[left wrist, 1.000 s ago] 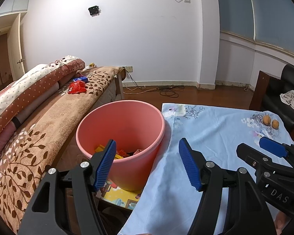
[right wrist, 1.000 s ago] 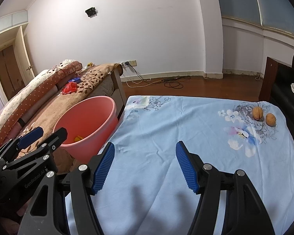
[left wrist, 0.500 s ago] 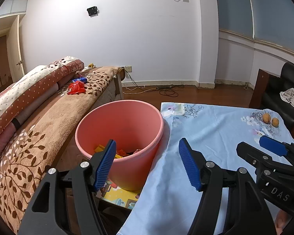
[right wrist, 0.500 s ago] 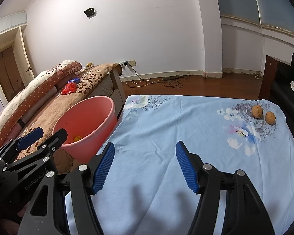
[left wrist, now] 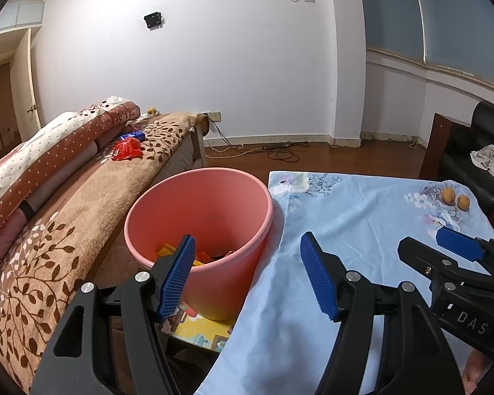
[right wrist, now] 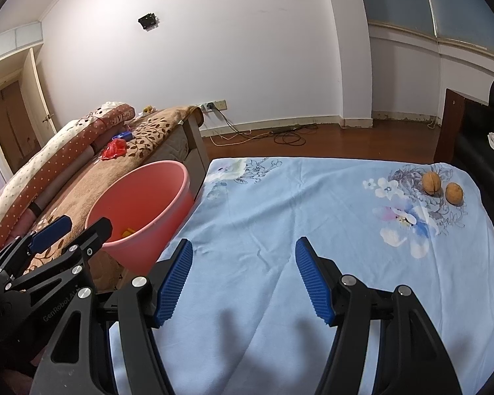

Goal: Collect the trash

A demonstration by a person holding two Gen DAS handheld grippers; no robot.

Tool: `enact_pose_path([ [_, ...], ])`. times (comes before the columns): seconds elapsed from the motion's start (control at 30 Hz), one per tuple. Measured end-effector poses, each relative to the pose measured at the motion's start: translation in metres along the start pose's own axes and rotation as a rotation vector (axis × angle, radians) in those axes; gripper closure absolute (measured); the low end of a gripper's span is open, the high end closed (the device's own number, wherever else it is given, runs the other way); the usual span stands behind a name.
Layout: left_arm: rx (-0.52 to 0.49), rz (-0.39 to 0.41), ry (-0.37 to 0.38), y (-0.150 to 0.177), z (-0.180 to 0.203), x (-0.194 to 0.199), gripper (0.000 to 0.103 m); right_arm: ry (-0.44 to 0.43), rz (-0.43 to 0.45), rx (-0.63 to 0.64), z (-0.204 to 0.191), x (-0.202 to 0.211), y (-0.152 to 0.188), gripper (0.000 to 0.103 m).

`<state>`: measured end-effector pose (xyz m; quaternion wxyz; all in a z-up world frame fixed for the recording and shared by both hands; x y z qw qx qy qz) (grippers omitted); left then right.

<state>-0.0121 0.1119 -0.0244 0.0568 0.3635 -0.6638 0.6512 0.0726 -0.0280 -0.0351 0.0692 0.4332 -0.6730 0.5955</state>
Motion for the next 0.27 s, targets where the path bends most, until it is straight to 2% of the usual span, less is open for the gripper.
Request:
enact_pose_path([
  [0.27, -0.010, -0.020, 0.009, 0.0027, 0.0057, -0.0056, 0.036, 0.006, -0.006, -0.016, 0.0041, -0.0024, -0.0018, 0.039],
])
Point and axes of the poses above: each gripper's, at about its wrist camera, not at the fingertips, and x roughly against the way its jaws point, z to its right, y to its underside, the point moved 7 cm from there along -x, roughly the way its jaws point, and after that the axes turned 5 degrees about -x, right-handed, at the moved point
